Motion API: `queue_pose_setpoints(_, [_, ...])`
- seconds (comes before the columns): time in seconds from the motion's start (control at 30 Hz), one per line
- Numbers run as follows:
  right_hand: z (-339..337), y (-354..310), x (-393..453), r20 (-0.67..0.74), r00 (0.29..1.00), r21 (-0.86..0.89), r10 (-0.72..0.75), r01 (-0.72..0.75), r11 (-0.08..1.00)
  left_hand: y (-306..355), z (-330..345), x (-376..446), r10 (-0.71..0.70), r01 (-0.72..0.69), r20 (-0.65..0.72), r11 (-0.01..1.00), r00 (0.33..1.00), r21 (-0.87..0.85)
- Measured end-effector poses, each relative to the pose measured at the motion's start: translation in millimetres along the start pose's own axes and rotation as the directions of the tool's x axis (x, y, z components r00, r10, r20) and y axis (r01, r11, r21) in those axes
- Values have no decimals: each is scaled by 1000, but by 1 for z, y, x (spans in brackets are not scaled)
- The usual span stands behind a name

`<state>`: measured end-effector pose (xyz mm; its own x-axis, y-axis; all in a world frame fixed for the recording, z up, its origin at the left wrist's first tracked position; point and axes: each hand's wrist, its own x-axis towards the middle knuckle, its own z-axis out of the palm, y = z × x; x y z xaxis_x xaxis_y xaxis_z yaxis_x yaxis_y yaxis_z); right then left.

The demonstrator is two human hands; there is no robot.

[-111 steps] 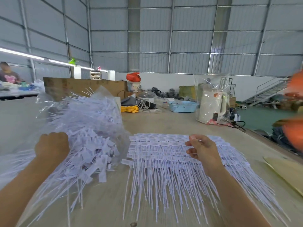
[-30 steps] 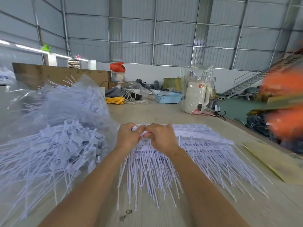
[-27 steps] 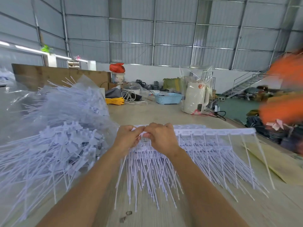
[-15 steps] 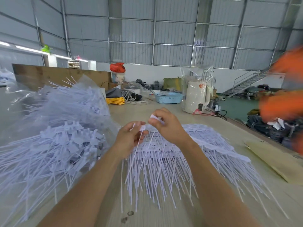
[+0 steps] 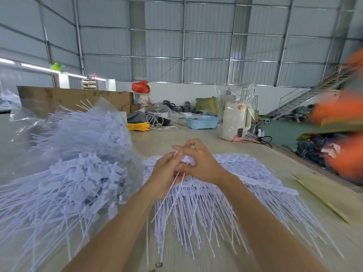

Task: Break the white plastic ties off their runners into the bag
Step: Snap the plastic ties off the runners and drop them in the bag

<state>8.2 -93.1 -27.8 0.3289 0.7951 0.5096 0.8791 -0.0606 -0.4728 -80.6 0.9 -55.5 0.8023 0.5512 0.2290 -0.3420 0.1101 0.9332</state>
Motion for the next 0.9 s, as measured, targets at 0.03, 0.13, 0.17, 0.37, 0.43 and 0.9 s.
queue_pose_setpoints(0.03, [-4,4,-3,31,999,70,27,-29,997,0,1,0,13,-13,-5,1000,1000,0])
queue_pose_setpoints(0.13, [-11,17,-12,-62,990,133,127,-118,984,-1,1,3,59,-56,-46,997,997,56])
queue_pose_setpoints(0.17, [-10,20,-15,-89,985,119,147,-136,984,-3,1,3,61,-57,-56,997,997,57])
queue_pose_setpoints(0.37, [-1,22,-24,-71,989,72,128,-123,990,-10,8,1,84,-66,-73,975,994,213])
queue_pose_setpoints(0.43, [1,22,-22,-91,989,67,114,-108,992,-10,11,3,114,-77,-131,963,985,259])
queue_pose_setpoints(0.9, [4,25,-24,-141,986,36,91,-87,996,-7,14,-2,104,-78,-96,966,990,247])
